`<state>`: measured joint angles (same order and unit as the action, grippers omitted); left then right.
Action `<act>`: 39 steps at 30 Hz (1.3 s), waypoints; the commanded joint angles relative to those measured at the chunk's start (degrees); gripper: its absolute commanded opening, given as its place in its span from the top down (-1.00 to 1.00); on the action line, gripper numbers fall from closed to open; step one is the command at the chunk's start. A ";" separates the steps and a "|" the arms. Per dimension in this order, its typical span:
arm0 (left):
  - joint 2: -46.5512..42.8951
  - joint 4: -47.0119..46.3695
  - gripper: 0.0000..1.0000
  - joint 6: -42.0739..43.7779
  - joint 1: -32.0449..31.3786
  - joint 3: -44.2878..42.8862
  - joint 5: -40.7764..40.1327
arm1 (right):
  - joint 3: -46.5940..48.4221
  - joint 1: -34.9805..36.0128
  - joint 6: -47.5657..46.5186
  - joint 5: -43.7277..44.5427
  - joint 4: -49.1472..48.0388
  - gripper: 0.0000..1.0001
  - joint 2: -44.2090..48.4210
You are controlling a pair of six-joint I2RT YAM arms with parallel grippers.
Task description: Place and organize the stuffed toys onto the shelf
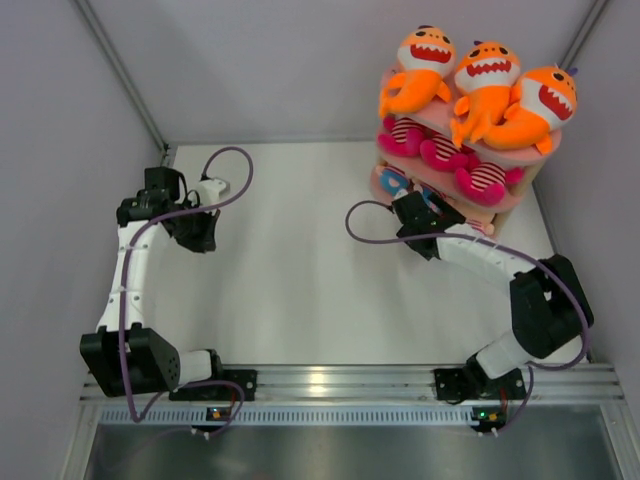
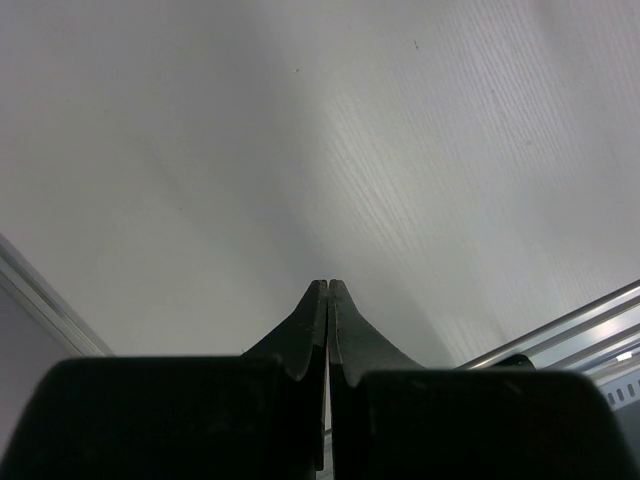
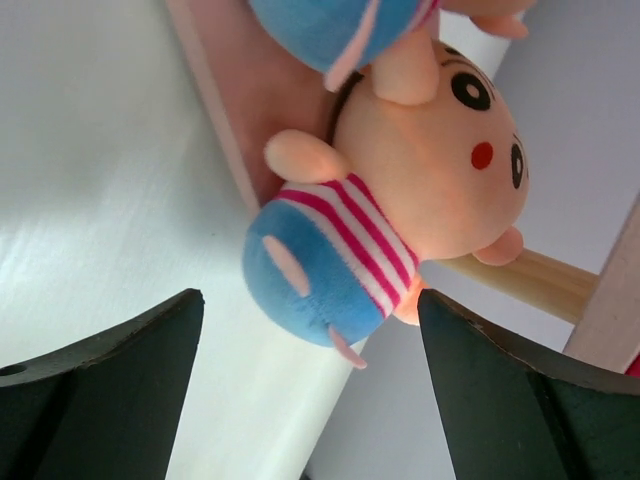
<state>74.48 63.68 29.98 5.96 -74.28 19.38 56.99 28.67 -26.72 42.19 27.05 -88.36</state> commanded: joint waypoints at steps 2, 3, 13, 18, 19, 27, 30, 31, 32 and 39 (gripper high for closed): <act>-1.18 -0.49 1.00 0.52 0.28 0.89 0.13 | 1.45 5.26 6.47 -8.77 7.04 -0.73 7.93; -1.26 -0.49 1.00 0.61 0.20 0.81 0.14 | 1.37 5.43 8.77 -12.62 8.45 -0.72 9.07; -1.18 -0.49 1.00 0.52 0.20 0.98 1.19 | -4.17 -1.06 29.97 -17.40 11.10 -0.02 17.25; -1.70 -0.49 1.00 0.70 0.28 1.51 0.66 | -8.89 -10.20 30.24 -28.83 -0.38 0.14 19.62; -1.62 -0.49 1.00 0.78 0.20 1.59 0.49 | -9.87 -12.21 29.37 -29.01 -2.16 0.16 19.71; -0.83 -0.49 1.00 0.70 0.28 0.72 0.31 | -19.27 -18.38 33.22 -28.23 -20.08 0.28 19.36; -0.30 -0.49 1.00 0.78 0.28 0.54 0.14 | -21.66 -18.64 33.58 -26.99 -29.30 0.28 18.75; -0.04 -0.57 1.00 0.70 0.20 0.45 -0.04 | -21.83 -18.56 33.58 -27.42 -31.33 0.27 18.31; 0.05 -0.57 1.00 0.70 0.20 0.37 -0.21 | -21.84 -18.56 33.49 -28.39 -34.14 0.27 17.96; 0.23 -0.49 1.00 0.52 0.20 0.28 -0.74 | -21.31 -18.91 33.40 -26.82 -40.75 0.24 13.92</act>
<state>74.63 63.68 30.13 5.96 -72.97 18.85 34.48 10.70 5.78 14.33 -4.75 -73.41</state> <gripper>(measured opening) 0.012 0.379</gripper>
